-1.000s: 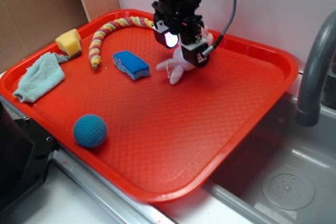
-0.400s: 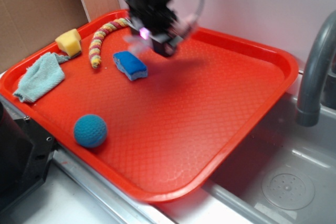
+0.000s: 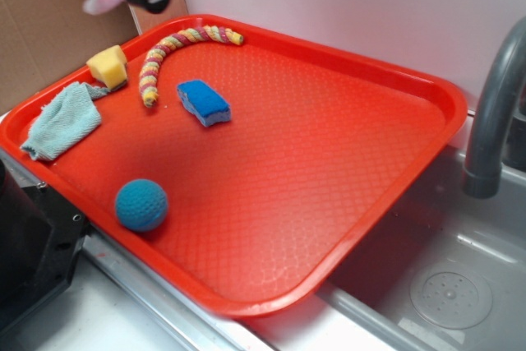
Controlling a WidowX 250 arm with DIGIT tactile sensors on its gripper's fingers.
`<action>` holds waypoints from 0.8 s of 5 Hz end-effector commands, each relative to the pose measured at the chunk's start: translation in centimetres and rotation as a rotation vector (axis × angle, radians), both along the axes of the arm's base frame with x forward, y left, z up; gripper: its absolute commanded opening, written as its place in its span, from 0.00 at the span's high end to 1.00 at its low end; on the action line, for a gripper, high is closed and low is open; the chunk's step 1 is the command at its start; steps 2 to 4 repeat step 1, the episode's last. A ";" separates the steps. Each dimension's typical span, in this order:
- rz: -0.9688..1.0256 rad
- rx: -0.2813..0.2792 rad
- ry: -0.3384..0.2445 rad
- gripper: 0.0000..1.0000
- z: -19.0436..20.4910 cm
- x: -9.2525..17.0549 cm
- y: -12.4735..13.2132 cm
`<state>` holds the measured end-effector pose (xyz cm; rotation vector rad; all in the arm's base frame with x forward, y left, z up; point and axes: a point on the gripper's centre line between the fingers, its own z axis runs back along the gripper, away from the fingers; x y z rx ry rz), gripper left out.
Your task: Grab the pink bunny.
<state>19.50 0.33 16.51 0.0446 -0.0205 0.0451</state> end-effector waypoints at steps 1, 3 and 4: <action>0.059 0.051 -0.050 1.00 2.8 -1.6 -3.2; 0.059 0.051 -0.050 1.00 2.8 -1.6 -3.2; 0.059 0.051 -0.050 1.00 2.8 -1.6 -3.2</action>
